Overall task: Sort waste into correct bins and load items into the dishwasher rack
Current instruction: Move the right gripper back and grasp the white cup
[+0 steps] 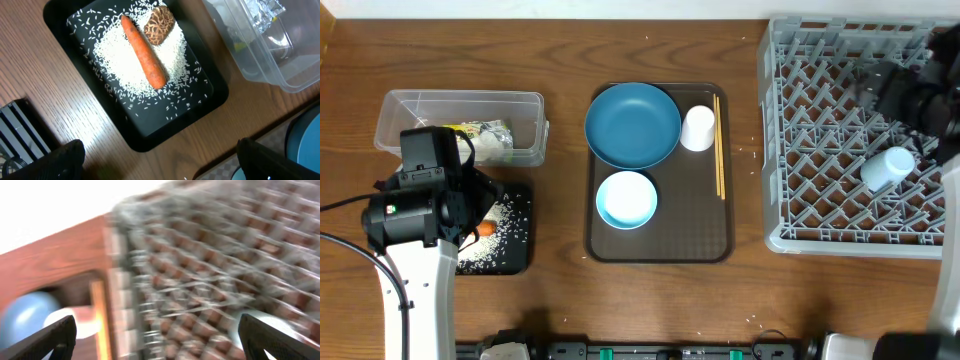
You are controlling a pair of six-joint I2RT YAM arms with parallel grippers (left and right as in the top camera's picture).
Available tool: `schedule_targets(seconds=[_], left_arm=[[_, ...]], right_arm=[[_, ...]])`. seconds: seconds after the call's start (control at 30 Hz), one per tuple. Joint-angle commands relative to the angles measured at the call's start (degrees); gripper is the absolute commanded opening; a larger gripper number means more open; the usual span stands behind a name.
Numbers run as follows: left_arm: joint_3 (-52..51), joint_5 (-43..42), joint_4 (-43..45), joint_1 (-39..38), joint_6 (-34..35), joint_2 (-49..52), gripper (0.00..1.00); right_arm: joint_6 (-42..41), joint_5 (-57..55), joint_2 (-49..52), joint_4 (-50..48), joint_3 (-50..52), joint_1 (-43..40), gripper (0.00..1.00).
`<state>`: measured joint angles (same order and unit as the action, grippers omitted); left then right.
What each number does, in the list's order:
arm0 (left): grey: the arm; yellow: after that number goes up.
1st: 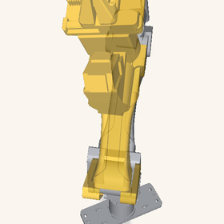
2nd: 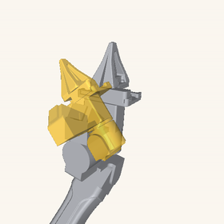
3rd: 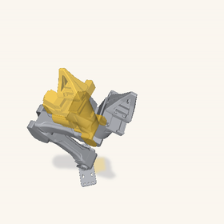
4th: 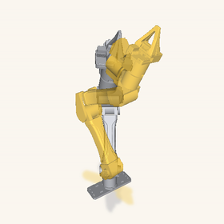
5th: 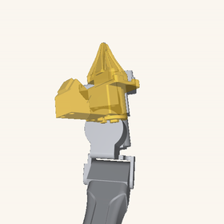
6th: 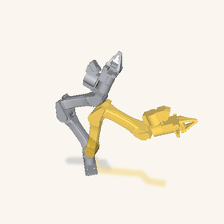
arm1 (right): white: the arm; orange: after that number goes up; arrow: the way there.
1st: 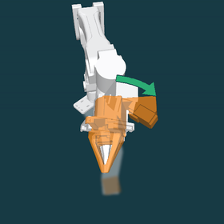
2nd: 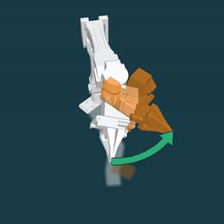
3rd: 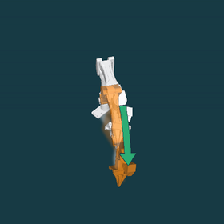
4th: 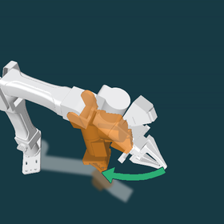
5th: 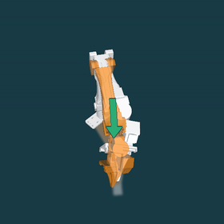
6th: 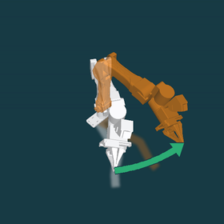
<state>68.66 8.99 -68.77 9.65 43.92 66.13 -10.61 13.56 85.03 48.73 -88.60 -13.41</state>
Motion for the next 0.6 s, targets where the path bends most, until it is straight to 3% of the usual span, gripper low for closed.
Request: schedule_targets(seconds=[0.0,0.13,0.3,0.57], left_arm=[[-0.20,0.70,-0.20,0.31,0.94,0.09,0.98],[-0.20,0.70,-0.20,0.31,0.92,0.09,0.98],[-0.20,0.70,-0.20,0.31,0.92,0.09,0.98],[-0.20,0.70,-0.20,0.31,0.92,0.09,0.98]], right_arm=[[0.37,10.73,-1.03,0.11,-0.87,5.40,0.99],[0.42,7.82,0.48,-1.33,-0.46,15.23,0.99],[0.37,-4.59,7.02,-5.79,-0.44,26.80,0.99],[-1.90,-12.02,22.82,-14.73,-0.44,35.89,0.99]])
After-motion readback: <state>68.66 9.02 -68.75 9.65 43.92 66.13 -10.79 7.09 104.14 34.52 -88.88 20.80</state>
